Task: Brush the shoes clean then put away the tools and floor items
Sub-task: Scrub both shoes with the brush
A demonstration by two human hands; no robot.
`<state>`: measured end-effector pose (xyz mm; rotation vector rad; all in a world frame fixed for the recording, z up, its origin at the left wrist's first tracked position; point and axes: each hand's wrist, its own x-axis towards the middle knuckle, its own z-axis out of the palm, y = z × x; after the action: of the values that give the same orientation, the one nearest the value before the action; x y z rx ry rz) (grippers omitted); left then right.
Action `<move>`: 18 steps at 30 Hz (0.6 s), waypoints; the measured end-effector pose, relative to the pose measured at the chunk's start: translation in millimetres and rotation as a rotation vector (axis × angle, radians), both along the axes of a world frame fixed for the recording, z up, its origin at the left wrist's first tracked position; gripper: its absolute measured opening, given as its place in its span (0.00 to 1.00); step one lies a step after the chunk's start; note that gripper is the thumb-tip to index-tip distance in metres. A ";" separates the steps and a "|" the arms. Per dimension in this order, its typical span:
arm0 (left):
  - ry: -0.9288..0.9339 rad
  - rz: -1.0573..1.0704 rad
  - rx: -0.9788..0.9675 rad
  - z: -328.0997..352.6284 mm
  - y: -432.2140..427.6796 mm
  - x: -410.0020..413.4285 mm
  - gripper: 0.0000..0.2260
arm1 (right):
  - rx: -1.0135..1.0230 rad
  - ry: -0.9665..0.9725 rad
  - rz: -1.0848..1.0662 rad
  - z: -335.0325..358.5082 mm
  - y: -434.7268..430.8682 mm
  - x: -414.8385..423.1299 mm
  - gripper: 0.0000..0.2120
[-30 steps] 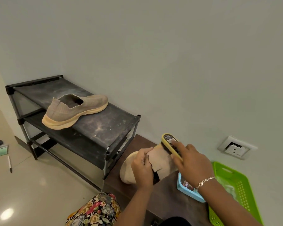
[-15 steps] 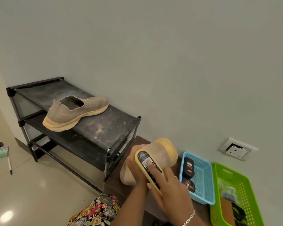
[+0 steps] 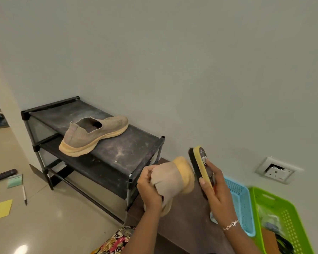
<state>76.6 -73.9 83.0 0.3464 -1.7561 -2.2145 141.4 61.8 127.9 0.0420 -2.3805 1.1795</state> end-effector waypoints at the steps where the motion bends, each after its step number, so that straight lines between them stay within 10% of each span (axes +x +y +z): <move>1: 0.013 -0.056 0.023 1.3 -2.7 3.0 0.15 | -0.080 -0.035 0.022 0.8 -1.8 -1.1 0.26; 11: 0.999 -0.242 -1.057 -18.1 -33.1 6.6 0.16 | -0.363 -0.012 -0.120 -18.8 -11.8 3.6 0.21; 18: 0.995 -0.319 -1.470 -6.7 -39.4 12.6 0.29 | -0.454 0.005 -0.134 -28.9 -13.5 2.4 0.25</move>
<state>89.2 -113.3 76.3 -1.1454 -2.1591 -0.4176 143.8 48.3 99.0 -0.2581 -2.0209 1.6156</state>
